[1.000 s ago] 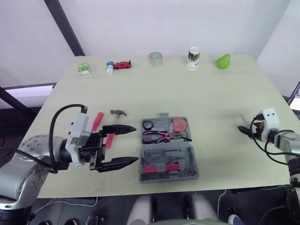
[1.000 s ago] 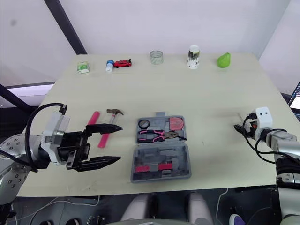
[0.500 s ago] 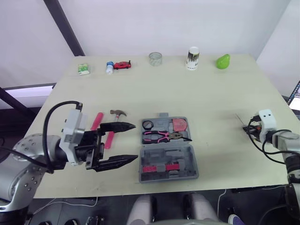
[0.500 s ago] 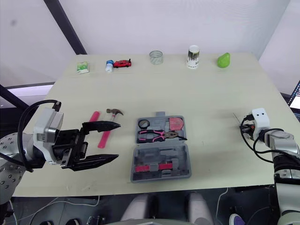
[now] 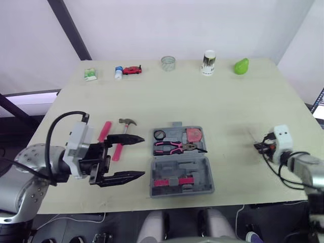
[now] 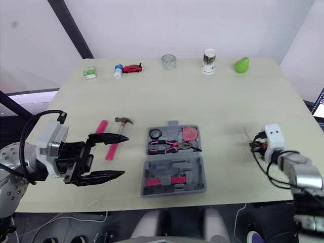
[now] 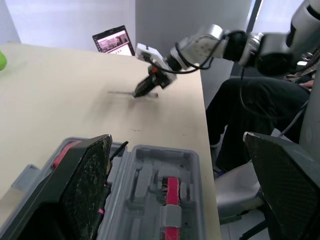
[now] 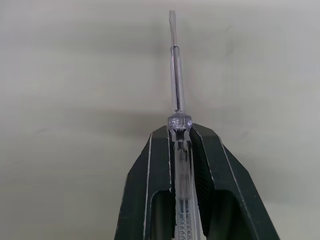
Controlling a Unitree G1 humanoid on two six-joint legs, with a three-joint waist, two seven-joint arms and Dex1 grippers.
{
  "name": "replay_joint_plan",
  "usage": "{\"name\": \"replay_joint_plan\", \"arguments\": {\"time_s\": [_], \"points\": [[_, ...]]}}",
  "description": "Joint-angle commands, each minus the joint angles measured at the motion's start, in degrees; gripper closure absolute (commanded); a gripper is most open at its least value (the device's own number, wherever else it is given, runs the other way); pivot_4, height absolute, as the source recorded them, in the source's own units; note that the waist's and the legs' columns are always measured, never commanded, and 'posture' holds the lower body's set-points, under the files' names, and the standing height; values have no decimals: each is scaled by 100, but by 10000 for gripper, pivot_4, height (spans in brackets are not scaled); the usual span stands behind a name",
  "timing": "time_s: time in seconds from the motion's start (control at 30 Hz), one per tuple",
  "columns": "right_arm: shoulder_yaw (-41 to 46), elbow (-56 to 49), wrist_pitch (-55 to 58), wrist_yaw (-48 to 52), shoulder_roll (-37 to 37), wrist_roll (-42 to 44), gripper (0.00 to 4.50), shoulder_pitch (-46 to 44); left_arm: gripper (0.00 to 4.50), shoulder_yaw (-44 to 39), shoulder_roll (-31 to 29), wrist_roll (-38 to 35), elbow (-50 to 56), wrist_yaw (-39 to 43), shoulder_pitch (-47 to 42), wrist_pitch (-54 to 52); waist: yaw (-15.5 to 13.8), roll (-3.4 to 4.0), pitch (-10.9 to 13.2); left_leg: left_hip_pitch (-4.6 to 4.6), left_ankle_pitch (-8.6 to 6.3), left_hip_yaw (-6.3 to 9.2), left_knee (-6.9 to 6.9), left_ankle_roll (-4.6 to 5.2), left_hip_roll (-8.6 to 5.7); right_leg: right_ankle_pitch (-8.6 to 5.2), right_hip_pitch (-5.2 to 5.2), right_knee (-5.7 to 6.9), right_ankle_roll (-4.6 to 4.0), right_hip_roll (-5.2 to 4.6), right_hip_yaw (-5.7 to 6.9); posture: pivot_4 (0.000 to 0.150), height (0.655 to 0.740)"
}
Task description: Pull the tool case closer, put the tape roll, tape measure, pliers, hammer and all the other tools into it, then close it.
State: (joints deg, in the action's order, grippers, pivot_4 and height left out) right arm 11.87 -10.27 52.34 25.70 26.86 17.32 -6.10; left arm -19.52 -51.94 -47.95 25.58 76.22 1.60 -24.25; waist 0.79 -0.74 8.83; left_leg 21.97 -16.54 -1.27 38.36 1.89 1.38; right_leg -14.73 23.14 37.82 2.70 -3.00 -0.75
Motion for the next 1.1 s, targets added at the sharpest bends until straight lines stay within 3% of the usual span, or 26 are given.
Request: {"name": "replay_joint_plan", "arguments": {"time_s": [0.03, 0.3, 0.6, 0.67, 0.7, 0.87, 1.1], "points": [[-105, -1508, 864, -644, -329, 99, 44976, 326, 0, 27, 39, 52, -84, 85, -135, 170, 2, 1, 1, -1, 0, -2, 2, 0, -1, 0, 1, 4, 0, 0, -1, 1500, 7400], [-658, -2420, 1430, -1788, -1302, -265, 44976, 892, 0, 183, 31, 72, -219, 343, -247, 238, -6, -4, -2, 5, 0, -5, 5, -1, -6, -1, 10, 3, 1, 0, -4, 1500, 7400], [-832, -2363, 1294, -1922, -1437, -343, 44976, 1093, 0, 324, 32, 210, -383, 489, -412, 269, 6, -6, -3, 21, 1, -5, 5, -1, -8, -1, 28, 5, 2, 3, -4, 1500, 7400], [-845, -2334, 1169, -1859, -1372, -350, 34867, 1098, 0, 333, 38, 216, -397, 484, -435, 277, 11, -7, -3, 21, 1, -6, 5, -1, -7, -1, 28, 4, 2, 4, -5, 1500, 7400], [-835, -2362, 1139, -1783, -1314, -316, 33315, 1104, 0, 331, 43, 210, -401, 479, -434, 272, 10, -7, -4, 21, 1, -6, 5, -1, -7, -1, 28, 4, 2, 4, -5, 1500, 7400], [-827, -2730, 844, -1275, -772, -182, 11833, 1212, 0, 341, 55, 253, -461, 519, -394, 300, -3, -5, -2, 22, 1, -6, 6, -1, -7, -1, 28, 4, 2, 3, -5, 1500, 7400], [-603, -3070, 349, -198, 469, 138, 11833, 965, 0, 340, 177, 270, -412, 404, -304, 329, 15, -12, -4, 25, 1, -5, 6, -1, -8, -1, 32, 5, 2, 12, -6, 1500, 7400]]}}
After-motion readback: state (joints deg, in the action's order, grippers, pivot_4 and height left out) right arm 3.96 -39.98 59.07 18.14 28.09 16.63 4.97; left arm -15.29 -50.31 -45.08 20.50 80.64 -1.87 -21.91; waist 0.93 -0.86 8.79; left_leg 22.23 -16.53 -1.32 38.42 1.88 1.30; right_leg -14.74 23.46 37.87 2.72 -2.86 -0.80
